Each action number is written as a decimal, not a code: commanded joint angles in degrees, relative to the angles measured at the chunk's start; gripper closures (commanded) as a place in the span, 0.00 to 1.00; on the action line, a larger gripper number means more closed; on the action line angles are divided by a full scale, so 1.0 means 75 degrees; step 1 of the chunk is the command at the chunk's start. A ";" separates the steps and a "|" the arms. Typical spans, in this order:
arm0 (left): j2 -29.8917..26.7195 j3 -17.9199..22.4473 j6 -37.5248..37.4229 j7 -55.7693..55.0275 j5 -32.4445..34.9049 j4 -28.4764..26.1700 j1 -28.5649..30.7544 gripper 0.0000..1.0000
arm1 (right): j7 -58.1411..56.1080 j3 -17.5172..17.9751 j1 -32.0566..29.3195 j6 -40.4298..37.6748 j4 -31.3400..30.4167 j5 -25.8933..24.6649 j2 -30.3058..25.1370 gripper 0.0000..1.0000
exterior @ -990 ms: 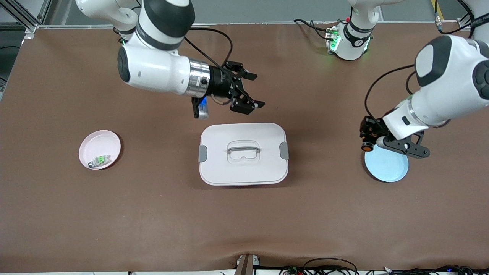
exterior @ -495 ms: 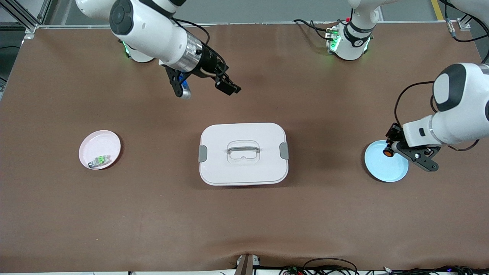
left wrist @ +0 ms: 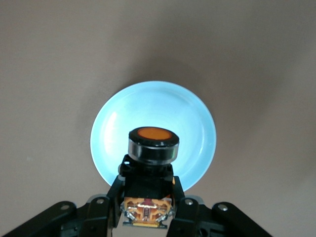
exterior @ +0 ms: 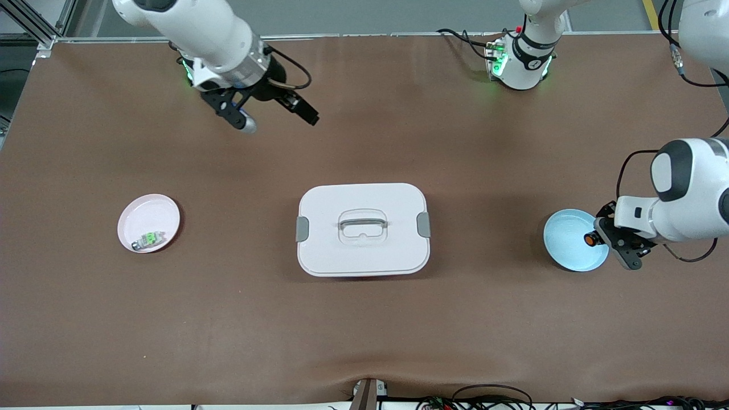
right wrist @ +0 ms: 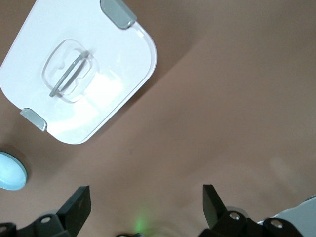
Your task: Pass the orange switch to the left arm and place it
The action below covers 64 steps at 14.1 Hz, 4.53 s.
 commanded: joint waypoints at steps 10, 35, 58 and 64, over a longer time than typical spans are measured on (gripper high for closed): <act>0.1114 -0.0095 0.1448 0.2974 0.1082 -0.0244 0.0330 1.00 | -0.6444 0.0072 -0.3473 -0.1547 -0.0347 -0.1125 -0.0822 0.00; -0.0771 -0.0294 -0.0302 -0.2393 -0.0509 -0.0470 0.0599 0.00 | -0.9307 0.0072 -0.5151 -0.1512 0.1130 -0.2439 -0.0611 0.00; -0.0960 -0.1266 -0.2262 -0.9317 -0.0113 0.1791 0.0517 0.00 | -0.9319 0.0072 -0.5174 -0.1594 0.1141 -0.2451 -0.0611 0.00; -0.1112 -0.1290 -0.2943 -0.9411 -0.0160 0.2285 0.0412 0.00 | -0.9307 0.0072 -0.5174 -0.1594 0.1141 -0.2451 -0.0599 0.00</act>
